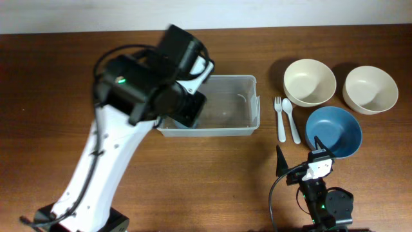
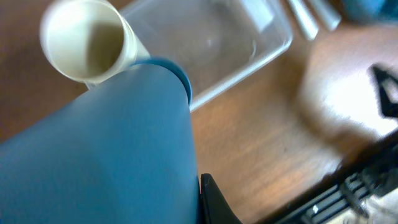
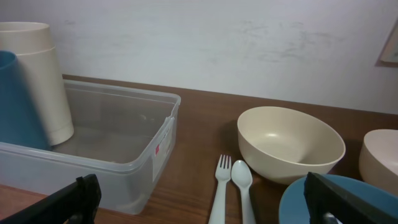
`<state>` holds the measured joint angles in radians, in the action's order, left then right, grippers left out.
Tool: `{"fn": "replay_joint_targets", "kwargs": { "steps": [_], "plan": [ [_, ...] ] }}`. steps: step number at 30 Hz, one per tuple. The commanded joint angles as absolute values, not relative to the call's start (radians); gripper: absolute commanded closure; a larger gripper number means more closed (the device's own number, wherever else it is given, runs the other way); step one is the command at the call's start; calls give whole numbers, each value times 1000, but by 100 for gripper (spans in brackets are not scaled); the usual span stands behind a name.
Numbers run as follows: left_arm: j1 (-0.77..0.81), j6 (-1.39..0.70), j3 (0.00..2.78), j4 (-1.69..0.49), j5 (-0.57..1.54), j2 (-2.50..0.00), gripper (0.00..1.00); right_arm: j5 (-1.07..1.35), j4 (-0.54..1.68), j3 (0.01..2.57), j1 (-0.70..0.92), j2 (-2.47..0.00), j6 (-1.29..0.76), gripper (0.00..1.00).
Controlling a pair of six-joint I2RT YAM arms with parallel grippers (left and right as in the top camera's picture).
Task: Pack container
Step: 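Carry the blue cup over the container and lower it into the first blue cup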
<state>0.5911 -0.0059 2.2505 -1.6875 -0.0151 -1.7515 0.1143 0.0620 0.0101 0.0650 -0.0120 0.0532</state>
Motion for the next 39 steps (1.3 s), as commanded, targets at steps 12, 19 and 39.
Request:
{"fn": "replay_joint_targets", "kwargs": {
  "steps": [12,19,39],
  "plan": [
    [602,16,2144,-1543,-76,-1751,98,117,68,6,59,-4,52,1],
    [601,16,2140,-1562,-76,-1758,99,117,68,6,59,-4,52,1],
    [602,16,2140,-1567,-76,-1775,91,117,68,6,59,-4,52,1]
  ]
}}
